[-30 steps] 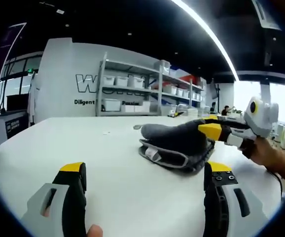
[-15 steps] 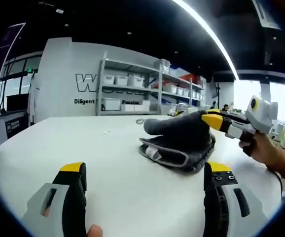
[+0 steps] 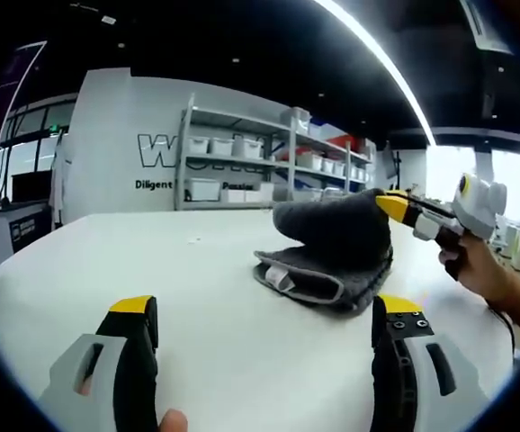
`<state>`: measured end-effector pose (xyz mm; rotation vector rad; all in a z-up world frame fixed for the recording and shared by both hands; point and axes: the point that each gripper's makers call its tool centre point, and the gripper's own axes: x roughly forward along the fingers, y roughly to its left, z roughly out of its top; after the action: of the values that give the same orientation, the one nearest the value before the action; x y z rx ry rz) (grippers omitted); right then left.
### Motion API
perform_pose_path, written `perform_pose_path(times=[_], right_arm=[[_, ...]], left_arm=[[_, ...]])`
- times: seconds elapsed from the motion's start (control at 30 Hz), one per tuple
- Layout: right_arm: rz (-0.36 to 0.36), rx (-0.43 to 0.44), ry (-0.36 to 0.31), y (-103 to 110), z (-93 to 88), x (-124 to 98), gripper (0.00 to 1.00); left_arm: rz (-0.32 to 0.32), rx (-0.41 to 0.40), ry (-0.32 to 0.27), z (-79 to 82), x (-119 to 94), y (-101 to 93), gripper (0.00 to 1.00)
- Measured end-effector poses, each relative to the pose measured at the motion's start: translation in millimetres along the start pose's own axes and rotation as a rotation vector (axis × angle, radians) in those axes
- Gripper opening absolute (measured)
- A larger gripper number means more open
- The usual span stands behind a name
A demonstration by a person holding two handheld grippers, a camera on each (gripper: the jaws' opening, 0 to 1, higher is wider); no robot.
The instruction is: Open the folded towel by lifting each exposed corner and separating the folded layers until the towel lies flat within the target outline without major curled edges
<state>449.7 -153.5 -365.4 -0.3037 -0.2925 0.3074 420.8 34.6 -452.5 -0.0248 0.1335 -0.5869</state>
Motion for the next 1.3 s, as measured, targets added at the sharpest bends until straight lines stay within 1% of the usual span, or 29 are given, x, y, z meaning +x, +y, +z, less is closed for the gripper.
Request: perform_pose_path(times=[0.17, 0.27, 0.37, 0.47, 0.6, 0.77, 0.87, 0.97, 1.07, 1.13, 1.2, 1.3], right_arm=[[-0.048, -0.05, 0.007, -9, 1.9, -3, 0.07], [-0.061, -0.029, -0.001, -14, 2.7, -6, 0.07], [-0.099, -0.024, 0.007, -23, 0.8, -8, 0.07], [-0.1, 0.014, 0.014, -27, -3.0, -9, 0.07], [-0.13, 0.026, 0.023, -34, -6.2, -12, 0.07], [-0.16, 0.04, 0.021, -41, -6.2, -15, 0.07], [-0.182, 0.034, 0.019, -46, -5.4, -18, 0.07], [-0.192, 0.033, 0.027, -50, -7.7, -19, 0.07], [-0.193, 0.052, 0.036, -50, -10.9, -19, 0.07], [-0.196, 0.038, 0.036, -49, -10.2, -19, 0.07], [-0.198, 0.024, 0.027, -49, -7.2, -19, 0.07], [-0.204, 0.005, 0.025, -49, -6.2, -19, 0.07]], left_arm=[[0.0, -0.001, 0.001, 0.6, 1, 2.1, 0.97], [-0.002, -0.001, -0.001, 1.8, 2, 3.3, 0.97], [-0.002, -0.002, -0.001, 2.4, 3, 5.3, 0.97], [-0.002, 0.001, 0.0, 2.9, 4, 6.9, 0.97], [-0.002, 0.0, -0.001, 4.0, 6, 9.3, 0.97], [-0.002, -0.001, 0.0, 4.9, 7, 12.6, 0.97], [-0.004, 0.0, 0.0, 5.4, 8, 14.2, 0.97], [-0.003, -0.002, 0.002, 5.7, 10, 16.8, 0.97], [-0.005, 0.002, 0.007, 5.3, 12, 17.7, 0.97], [-0.005, 0.007, 0.009, 5.2, 13, 18.5, 0.97], [-0.006, 0.006, 0.009, 6.9, 15, 25.2, 0.97], [0.0, 0.011, 0.012, 6.8, 17, 27.4, 0.97]])
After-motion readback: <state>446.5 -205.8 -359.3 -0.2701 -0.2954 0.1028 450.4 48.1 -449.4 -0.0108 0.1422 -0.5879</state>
